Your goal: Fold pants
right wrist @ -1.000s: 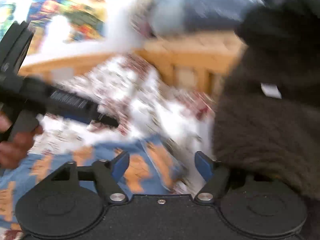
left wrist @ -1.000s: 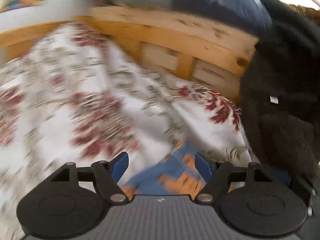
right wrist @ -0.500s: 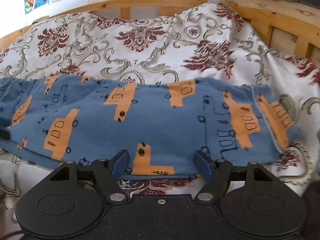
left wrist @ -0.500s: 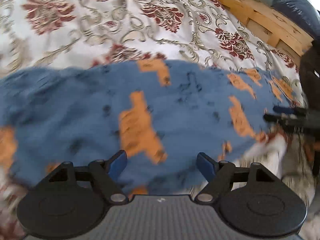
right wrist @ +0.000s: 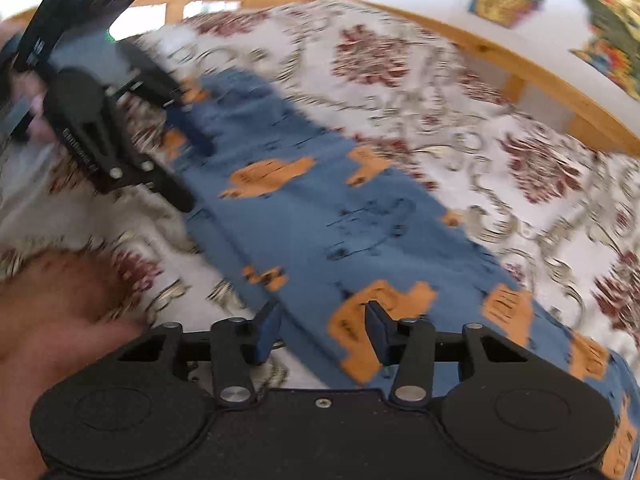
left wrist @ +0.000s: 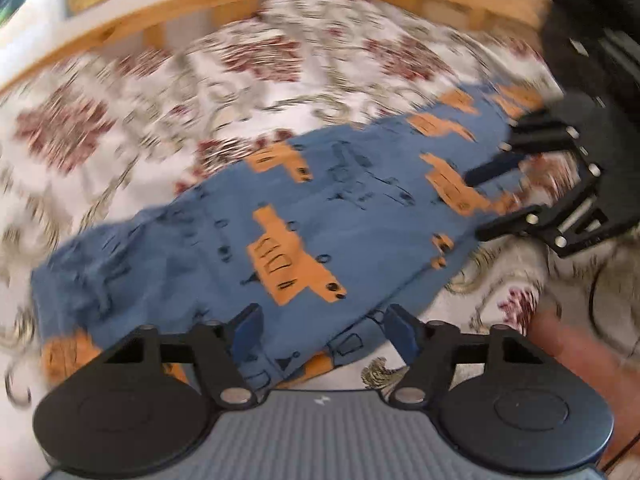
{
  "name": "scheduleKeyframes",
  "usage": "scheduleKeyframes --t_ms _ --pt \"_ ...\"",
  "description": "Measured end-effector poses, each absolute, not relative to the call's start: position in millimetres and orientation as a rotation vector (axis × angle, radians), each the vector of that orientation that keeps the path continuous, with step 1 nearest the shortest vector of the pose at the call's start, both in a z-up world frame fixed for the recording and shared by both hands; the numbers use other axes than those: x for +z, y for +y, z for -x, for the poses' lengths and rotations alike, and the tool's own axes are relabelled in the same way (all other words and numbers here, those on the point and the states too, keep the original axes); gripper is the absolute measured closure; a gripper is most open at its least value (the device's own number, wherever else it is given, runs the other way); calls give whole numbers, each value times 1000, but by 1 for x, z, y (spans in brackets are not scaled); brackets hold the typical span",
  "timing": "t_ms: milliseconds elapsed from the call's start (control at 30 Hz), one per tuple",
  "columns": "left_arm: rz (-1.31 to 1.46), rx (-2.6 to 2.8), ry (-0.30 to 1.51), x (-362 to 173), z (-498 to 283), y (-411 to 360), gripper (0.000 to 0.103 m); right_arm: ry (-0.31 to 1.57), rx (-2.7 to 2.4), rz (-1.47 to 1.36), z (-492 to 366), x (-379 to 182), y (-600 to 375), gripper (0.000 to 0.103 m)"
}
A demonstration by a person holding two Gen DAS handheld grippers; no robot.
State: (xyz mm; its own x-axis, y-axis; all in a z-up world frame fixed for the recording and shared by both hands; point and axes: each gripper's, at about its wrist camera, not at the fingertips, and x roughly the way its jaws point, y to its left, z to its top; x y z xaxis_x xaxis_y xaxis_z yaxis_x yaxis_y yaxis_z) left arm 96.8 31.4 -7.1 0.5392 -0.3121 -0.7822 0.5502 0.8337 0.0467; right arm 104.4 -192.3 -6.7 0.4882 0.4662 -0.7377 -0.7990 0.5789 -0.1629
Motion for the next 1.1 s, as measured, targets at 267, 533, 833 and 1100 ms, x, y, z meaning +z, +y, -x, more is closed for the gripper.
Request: scheduleKeyframes --t_ms 267,533,833,1100 --pt "-440 -576 877 -17 -96 10 67 698 779 539 -106 -17 -183 82" --pt "-401 -593 898 -10 -98 14 83 694 799 494 -99 -10 -188 103" --pt "-392 -625 864 -4 -96 6 72 694 789 381 -106 14 -198 103" --pt "-500 -578 832 -12 -96 -9 101 693 804 378 -104 18 -198 103"
